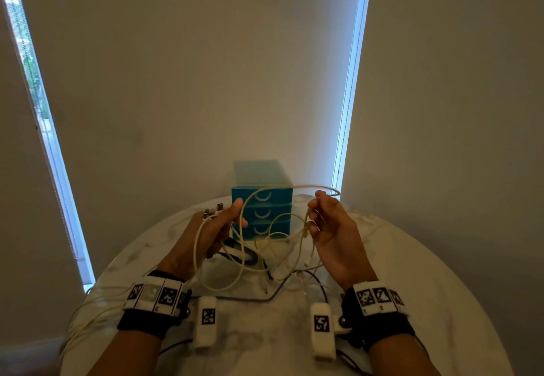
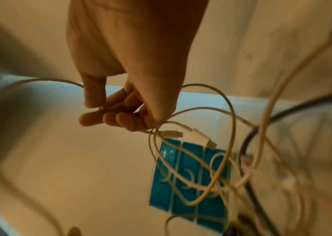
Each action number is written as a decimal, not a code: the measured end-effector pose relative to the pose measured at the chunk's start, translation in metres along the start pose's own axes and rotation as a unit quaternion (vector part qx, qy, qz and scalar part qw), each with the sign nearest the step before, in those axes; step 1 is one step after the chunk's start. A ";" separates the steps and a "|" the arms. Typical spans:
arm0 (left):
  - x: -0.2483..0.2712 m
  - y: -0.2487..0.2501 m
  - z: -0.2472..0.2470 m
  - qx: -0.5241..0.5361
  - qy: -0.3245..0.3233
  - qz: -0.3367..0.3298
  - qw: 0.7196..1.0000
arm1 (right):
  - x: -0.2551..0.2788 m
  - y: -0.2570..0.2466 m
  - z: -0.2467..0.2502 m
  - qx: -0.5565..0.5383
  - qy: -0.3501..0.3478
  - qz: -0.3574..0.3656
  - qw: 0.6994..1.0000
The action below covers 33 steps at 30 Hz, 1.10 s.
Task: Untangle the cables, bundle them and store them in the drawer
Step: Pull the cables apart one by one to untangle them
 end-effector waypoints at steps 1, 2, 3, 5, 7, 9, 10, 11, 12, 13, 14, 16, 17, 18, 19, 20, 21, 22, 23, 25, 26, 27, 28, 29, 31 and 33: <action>0.000 -0.001 -0.001 0.002 -0.010 0.002 1.000 | 0.002 0.004 0.001 -0.046 -0.013 -0.018 0.999; 0.000 -0.001 -0.002 -0.007 -0.018 0.004 1.000 | 0.003 0.007 0.003 -0.091 -0.020 -0.029 0.995; 0.001 0.000 -0.003 -0.022 -0.024 0.006 0.999 | 0.004 0.009 0.006 -0.122 -0.019 -0.034 0.992; 0.004 0.001 -0.006 -0.061 -0.042 0.002 0.997 | 0.004 0.012 0.010 -0.140 -0.019 -0.046 0.989; 0.006 0.004 -0.012 -0.104 -0.058 -0.001 0.993 | 0.007 0.014 0.009 -0.121 -0.026 -0.062 0.990; 0.007 0.004 -0.020 -0.133 -0.064 -0.012 0.989 | 0.012 0.015 0.002 -0.116 -0.062 -0.083 0.988; 0.007 0.003 -0.024 -0.143 -0.070 -0.020 0.987 | 0.013 0.018 0.000 -0.116 -0.078 -0.096 0.985; 0.007 0.000 -0.027 -0.154 -0.079 -0.023 0.985 | 0.014 0.020 -0.003 -0.127 -0.098 -0.109 0.981; 0.006 -0.004 -0.028 -0.161 -0.081 -0.024 0.983 | 0.015 0.023 -0.007 -0.138 -0.120 -0.121 0.976; 0.005 -0.007 -0.028 -0.163 -0.072 -0.021 0.984 | 0.017 0.024 -0.010 -0.146 -0.140 -0.127 0.971; 0.003 -0.010 -0.026 -0.159 -0.051 -0.018 0.986 | 0.017 0.025 -0.012 -0.147 -0.164 -0.128 0.967; -0.002 -0.011 -0.022 -0.122 0.014 -0.015 0.992 | 0.017 0.025 -0.016 -0.106 -0.198 -0.133 0.965; -0.005 -0.011 -0.019 -0.083 0.042 -0.015 0.996 | 0.018 0.025 -0.018 -0.067 -0.204 -0.140 0.967; -0.008 -0.012 -0.015 -0.039 0.063 -0.009 0.997 | 0.017 0.025 -0.019 -0.033 -0.202 -0.148 0.968; -0.010 -0.011 -0.012 -0.006 0.082 0.000 0.997 | 0.017 0.027 -0.019 -0.015 -0.194 -0.153 0.969; -0.011 -0.011 -0.009 0.000 0.101 0.005 0.995 | 0.018 0.027 -0.020 -0.023 -0.188 -0.155 0.970; -0.013 -0.012 -0.006 -0.019 0.114 0.004 0.993 | 0.019 0.027 -0.020 -0.044 -0.179 -0.152 0.971; -0.014 -0.014 -0.005 -0.055 0.118 -0.003 0.991 | 0.020 0.026 -0.020 -0.069 -0.172 -0.144 0.972; -0.012 -0.014 -0.006 -0.088 0.111 -0.010 0.990 | 0.019 0.025 -0.018 -0.084 -0.166 -0.129 0.974; -0.010 -0.015 -0.009 -0.117 0.099 -0.026 0.988 | 0.017 0.023 -0.019 -0.071 -0.191 -0.098 0.974; -0.012 -0.018 -0.008 -0.119 0.107 -0.038 0.986 | 0.016 0.025 -0.020 -0.035 -0.208 -0.098 0.972; -0.012 -0.018 -0.008 -0.117 0.120 -0.047 0.985 | 0.015 0.028 -0.019 0.031 -0.219 -0.104 0.970; -0.012 -0.016 -0.006 -0.112 0.129 -0.052 0.984 | 0.015 0.034 -0.020 0.122 -0.239 -0.118 0.956; -0.011 -0.013 -0.005 -0.104 0.130 -0.057 0.984 | 0.015 0.040 -0.020 0.222 -0.265 -0.131 0.929; -0.010 -0.010 -0.004 -0.092 0.117 -0.064 0.987 | 0.019 0.050 -0.023 0.347 -0.311 -0.160 0.870; -0.008 -0.011 -0.004 -0.096 0.101 -0.068 0.988 | 0.020 0.051 -0.022 0.317 -0.336 -0.176 0.869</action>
Point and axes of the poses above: each hand's wrist, its own x-axis away from the middle knuckle, its own z-axis out of the back of the hand, y = z × x, the point moved 1 cm from there along -x, towards the middle knuckle, and after that the axes turned 4 degrees about y, right-handed, at the moved point
